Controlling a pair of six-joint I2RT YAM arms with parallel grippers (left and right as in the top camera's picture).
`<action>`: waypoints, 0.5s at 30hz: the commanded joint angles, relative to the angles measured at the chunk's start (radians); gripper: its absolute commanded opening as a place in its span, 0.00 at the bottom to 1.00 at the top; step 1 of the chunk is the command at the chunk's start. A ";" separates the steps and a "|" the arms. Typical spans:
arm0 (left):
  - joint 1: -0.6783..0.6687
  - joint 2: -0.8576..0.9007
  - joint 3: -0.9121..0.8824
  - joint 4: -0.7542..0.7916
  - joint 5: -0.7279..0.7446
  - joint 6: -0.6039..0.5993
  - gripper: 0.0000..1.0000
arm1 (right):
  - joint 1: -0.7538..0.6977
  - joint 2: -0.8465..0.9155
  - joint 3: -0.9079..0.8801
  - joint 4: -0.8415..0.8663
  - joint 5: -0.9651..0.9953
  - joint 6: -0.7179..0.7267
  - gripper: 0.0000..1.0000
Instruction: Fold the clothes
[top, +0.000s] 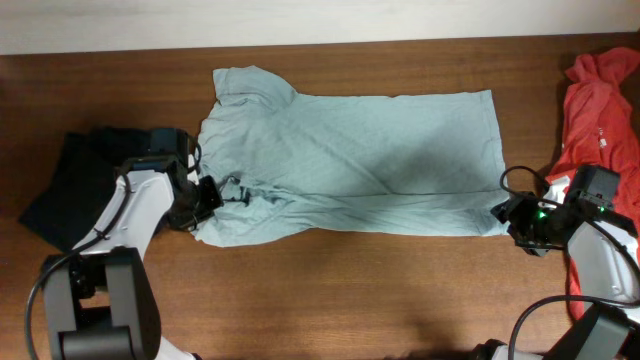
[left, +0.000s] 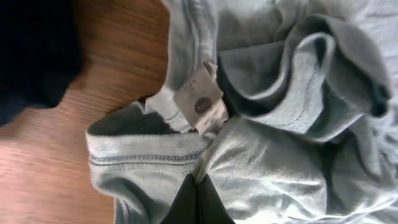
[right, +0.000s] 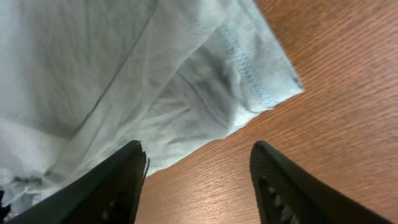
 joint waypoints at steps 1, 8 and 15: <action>0.006 -0.006 0.010 -0.010 -0.066 0.030 0.01 | 0.006 -0.005 0.014 -0.011 0.050 -0.014 0.58; 0.006 -0.006 0.010 -0.011 -0.070 0.030 0.01 | 0.006 0.055 0.010 -0.037 0.049 -0.014 0.59; 0.006 -0.006 0.010 -0.011 -0.070 0.030 0.02 | 0.024 0.067 0.010 -0.061 0.074 -0.043 0.63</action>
